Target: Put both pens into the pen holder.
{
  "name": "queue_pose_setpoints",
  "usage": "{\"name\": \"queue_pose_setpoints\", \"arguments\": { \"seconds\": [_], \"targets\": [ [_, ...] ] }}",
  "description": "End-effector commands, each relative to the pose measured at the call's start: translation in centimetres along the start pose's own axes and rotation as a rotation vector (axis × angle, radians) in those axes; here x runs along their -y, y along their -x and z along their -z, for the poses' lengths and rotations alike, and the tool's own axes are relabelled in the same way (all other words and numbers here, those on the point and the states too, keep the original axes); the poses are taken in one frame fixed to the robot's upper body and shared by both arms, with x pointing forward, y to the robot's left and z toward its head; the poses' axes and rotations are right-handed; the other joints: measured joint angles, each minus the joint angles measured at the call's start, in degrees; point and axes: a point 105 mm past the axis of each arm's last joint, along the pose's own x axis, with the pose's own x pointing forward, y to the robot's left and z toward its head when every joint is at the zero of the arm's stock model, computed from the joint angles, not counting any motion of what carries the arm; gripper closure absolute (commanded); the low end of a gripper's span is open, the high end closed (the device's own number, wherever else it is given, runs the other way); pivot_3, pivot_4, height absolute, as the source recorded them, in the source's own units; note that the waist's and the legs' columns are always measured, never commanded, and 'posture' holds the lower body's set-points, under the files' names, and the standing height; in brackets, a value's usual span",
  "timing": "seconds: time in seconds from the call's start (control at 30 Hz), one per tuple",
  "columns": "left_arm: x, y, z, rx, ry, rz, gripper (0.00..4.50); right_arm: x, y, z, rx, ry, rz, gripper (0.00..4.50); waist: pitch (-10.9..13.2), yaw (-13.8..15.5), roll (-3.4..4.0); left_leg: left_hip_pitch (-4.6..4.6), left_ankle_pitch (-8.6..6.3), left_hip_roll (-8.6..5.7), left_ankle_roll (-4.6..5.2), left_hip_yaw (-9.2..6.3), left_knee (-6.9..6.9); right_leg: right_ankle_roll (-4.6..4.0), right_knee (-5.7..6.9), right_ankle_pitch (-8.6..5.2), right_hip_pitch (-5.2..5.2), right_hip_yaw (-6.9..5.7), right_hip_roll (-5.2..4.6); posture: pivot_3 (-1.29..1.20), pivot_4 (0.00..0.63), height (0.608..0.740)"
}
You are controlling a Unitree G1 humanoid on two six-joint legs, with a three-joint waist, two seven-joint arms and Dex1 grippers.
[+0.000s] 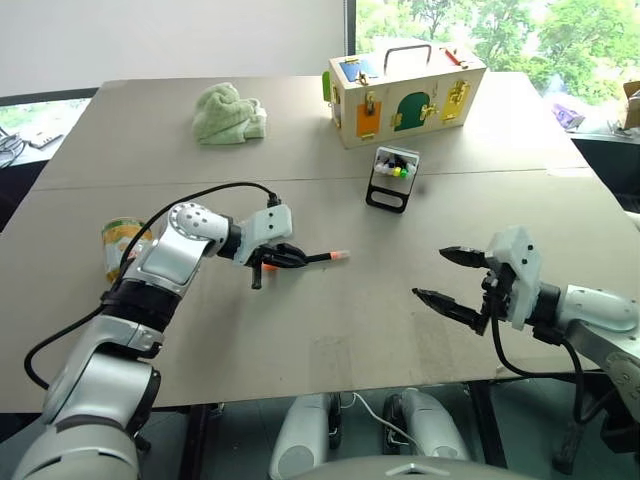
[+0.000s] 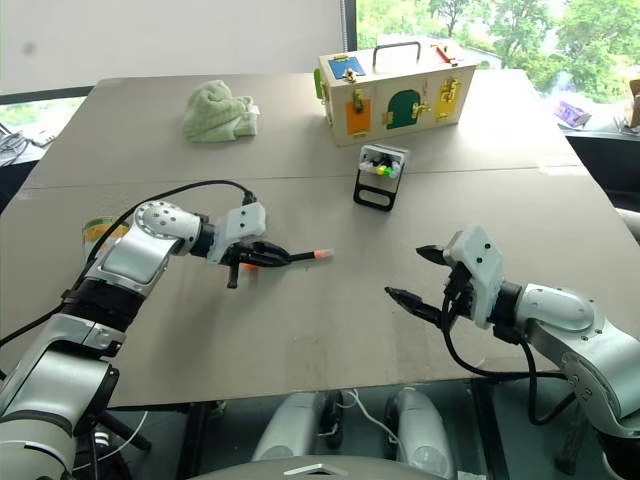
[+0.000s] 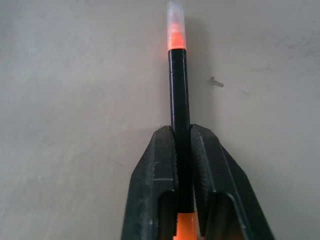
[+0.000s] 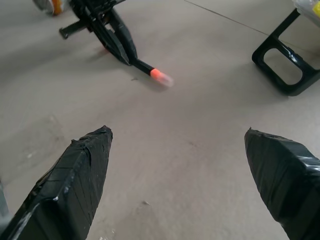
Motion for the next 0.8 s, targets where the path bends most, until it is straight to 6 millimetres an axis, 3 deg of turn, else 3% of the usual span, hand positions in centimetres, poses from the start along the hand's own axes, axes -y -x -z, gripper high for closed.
{"name": "queue_pose_setpoints", "arguments": {
  "seconds": [0.03, 0.23, 0.47, 0.6, 0.67, 0.7, 0.8],
  "targets": [
    [1.7, 0.5, -1.8, 0.153, 0.048, 0.019, 4.46, -0.3, -1.4, -1.2, 0.084, -0.124, -0.019, 0.0, 0.0, -0.3, 0.01, 0.0, 0.0, 0.01, 0.0, 0.0, 0.0, -0.01, 0.0, 0.0, 0.0, 0.01, 0.01, 0.0, 0.15, 0.74],
    [4.2, 2.9, -7.2, 0.422, 0.132, 0.017, 4.46, -1.7, -3.9, -2.3, 0.141, -0.356, -0.136, 0.0, 0.1, -0.2, -0.07, -0.12, 0.01, 0.0, -0.01, -0.08, 0.05, -0.03, 0.04, 0.02, -0.03, -0.06, -0.03, 0.0, 0.15, 0.74],
    [6.7, 3.2, -9.1, 0.486, 0.15, -0.008, 4.46, -2.6, -6.2, -5.5, 0.188, -0.416, -0.234, 0.0, 0.1, -0.5, -0.07, -0.03, 0.01, -0.04, 0.0, -0.07, 0.06, -0.02, 0.12, 0.03, 0.03, -0.06, -0.02, 0.0, 0.15, 0.74],
    [6.8, 3.1, -9.4, 0.501, 0.155, -0.028, 4.5, -3.5, -6.5, -6.9, 0.216, -0.45, -0.303, 1.27, 0.1, -0.5, -0.07, -0.02, 0.01, -0.04, -0.01, -0.08, 0.07, -0.03, 0.17, 0.03, 0.02, -0.06, 0.03, 0.0, 0.15, 0.74],
    [6.7, 3.0, -9.6, 0.51, 0.157, -0.037, 4.5, -3.9, -6.4, -6.7, 0.182, -0.426, -0.321, 2.37, 0.1, -0.5, -0.08, -0.04, 0.01, -0.06, 0.0, -0.07, 0.08, -0.06, 0.16, 0.05, 0.03, -0.06, 0.02, 0.0, 0.15, 0.74],
    [6.6, 3.0, -9.7, 0.516, 0.153, -0.038, 4.5, -4.0, -6.4, -6.7, 0.175, -0.425, -0.325, 2.51, 0.1, -0.5, -0.08, -0.04, 0.01, -0.06, 0.0, -0.07, 0.08, -0.06, 0.16, 0.06, 0.03, -0.05, 0.02, 0.0, 0.15, 0.74],
    [6.5, 2.8, -10.2, 0.535, 0.145, -0.04, 4.5, -3.9, -6.2, -6.7, 0.171, -0.425, -0.322, 3.93, 0.1, -0.6, -0.07, -0.04, 0.01, -0.07, 0.0, -0.05, 0.08, -0.05, 0.16, 0.05, 0.02, -0.03, 0.02, 0.0, 0.15, 0.74]
  ]
}}
